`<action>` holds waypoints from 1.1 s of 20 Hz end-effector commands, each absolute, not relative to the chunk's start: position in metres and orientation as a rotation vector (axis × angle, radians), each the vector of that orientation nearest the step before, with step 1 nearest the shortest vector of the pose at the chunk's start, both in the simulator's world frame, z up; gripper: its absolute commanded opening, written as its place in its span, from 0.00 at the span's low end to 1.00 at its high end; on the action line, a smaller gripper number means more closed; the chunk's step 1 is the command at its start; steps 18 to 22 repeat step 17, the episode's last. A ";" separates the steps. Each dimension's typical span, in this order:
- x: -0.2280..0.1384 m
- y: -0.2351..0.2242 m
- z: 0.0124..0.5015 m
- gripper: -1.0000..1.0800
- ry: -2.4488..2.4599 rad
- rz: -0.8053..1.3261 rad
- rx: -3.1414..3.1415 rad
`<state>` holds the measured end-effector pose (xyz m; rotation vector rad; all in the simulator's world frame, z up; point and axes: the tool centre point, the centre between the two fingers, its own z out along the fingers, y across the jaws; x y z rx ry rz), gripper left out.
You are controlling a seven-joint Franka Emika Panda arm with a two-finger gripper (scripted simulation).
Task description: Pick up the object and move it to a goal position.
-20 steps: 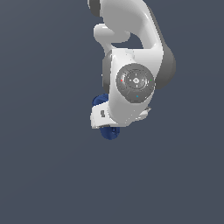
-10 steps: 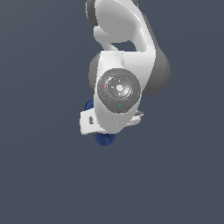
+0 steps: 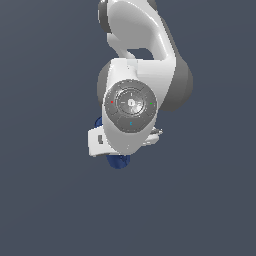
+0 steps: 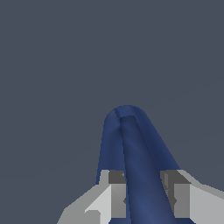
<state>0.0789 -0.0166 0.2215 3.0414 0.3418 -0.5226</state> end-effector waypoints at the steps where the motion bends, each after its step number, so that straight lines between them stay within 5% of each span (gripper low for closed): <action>1: 0.079 -0.017 0.222 0.00 0.342 -0.522 3.041; 22: 0.064 -0.026 0.247 0.00 0.342 -0.522 3.041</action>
